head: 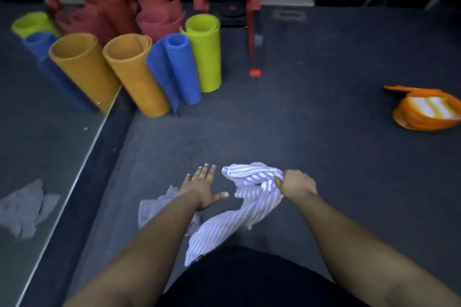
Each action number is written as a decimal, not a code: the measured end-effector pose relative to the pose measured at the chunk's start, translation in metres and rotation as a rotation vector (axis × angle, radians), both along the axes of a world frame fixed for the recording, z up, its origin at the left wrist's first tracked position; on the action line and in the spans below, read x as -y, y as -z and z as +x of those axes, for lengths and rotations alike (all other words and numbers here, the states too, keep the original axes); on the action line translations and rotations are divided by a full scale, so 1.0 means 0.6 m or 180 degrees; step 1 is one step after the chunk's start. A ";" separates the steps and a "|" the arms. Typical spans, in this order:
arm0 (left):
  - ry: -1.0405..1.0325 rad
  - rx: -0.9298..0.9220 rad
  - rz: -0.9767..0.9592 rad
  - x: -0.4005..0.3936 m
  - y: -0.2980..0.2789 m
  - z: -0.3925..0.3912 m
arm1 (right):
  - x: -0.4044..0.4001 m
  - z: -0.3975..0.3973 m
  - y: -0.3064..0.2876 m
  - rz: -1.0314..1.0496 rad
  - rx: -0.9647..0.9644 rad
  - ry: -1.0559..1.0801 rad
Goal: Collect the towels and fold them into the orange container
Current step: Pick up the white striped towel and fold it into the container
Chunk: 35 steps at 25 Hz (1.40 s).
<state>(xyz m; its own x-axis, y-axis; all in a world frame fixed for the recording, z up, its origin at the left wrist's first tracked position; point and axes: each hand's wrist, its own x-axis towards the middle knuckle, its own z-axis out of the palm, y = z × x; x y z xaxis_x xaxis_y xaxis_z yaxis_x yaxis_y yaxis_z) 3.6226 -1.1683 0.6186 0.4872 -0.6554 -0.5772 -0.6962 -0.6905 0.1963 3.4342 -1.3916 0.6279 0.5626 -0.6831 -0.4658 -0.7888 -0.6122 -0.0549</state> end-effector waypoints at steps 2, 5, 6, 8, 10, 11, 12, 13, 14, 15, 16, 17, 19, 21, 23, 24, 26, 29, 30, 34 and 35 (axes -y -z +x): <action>0.0347 0.0091 -0.0075 0.093 -0.014 -0.068 | 0.060 -0.101 -0.012 -0.0087 0.0084 0.0327; 0.0695 0.0108 -0.0171 0.224 -0.028 -0.185 | 0.145 -0.247 -0.037 -0.0172 0.0240 0.0743; 0.0834 0.0100 -0.0203 0.270 -0.033 -0.234 | 0.176 -0.301 -0.046 -0.0202 0.0310 0.0913; 0.1142 0.0069 -0.0313 0.359 -0.043 -0.324 | 0.234 -0.402 -0.062 -0.0251 0.0477 0.1279; 0.1436 0.0045 -0.0385 0.443 -0.059 -0.402 | 0.283 -0.490 -0.074 -0.0282 0.0639 0.1610; 0.1570 0.0058 -0.0426 0.485 -0.066 -0.436 | 0.305 -0.529 -0.080 -0.0293 0.0705 0.1746; 0.1666 0.0058 -0.0467 0.519 -0.073 -0.460 | 0.322 -0.557 -0.086 -0.0297 0.0758 0.1841; 0.1761 0.0062 -0.0482 0.550 -0.080 -0.479 | 0.338 -0.580 -0.090 -0.0298 0.0800 0.1942; 0.1894 0.0083 -0.0498 0.594 -0.087 -0.506 | 0.363 -0.614 -0.097 -0.0318 0.0859 0.2091; 0.2001 0.0100 -0.0518 0.636 -0.091 -0.529 | 0.387 -0.644 -0.104 -0.0337 0.0937 0.2237; 0.2091 0.0100 -0.0543 0.677 -0.093 -0.549 | 0.411 -0.671 -0.109 -0.0368 0.1022 0.2378; 0.2184 0.0097 -0.0564 0.718 -0.096 -0.568 | 0.437 -0.696 -0.113 -0.0412 0.1090 0.2522; 0.2376 0.0104 -0.0585 0.802 -0.096 -0.604 | 0.491 -0.743 -0.118 -0.0507 0.1139 0.2771; 0.2524 0.0073 -0.0592 0.875 -0.092 -0.633 | 0.540 -0.776 -0.123 -0.0570 0.1114 0.2914; 0.2699 0.0065 -0.0642 0.958 -0.087 -0.662 | 0.599 -0.807 -0.127 -0.0639 0.1066 0.3102; 0.2782 0.0026 -0.0653 1.001 -0.086 -0.674 | 0.628 -0.820 -0.131 -0.0657 0.1038 0.3191; 0.2979 -0.0044 -0.0650 1.081 -0.089 -0.700 | 0.682 -0.845 -0.141 -0.0669 0.0967 0.3366; 0.3258 -0.0012 -0.0673 1.194 -0.098 -0.733 | 0.754 -0.880 -0.152 -0.0736 0.0955 0.3621; 0.3301 0.0000 -0.0691 1.225 -0.106 -0.741 | 0.775 -0.887 -0.157 -0.0760 0.0959 0.3658; 0.3430 -0.0044 -0.0741 1.356 -0.120 -0.786 | 0.877 -0.923 -0.168 -0.0847 0.1070 0.3800; 0.3474 -0.0025 -0.0766 1.385 -0.121 -0.797 | 0.906 -0.932 -0.169 -0.0864 0.1106 0.3808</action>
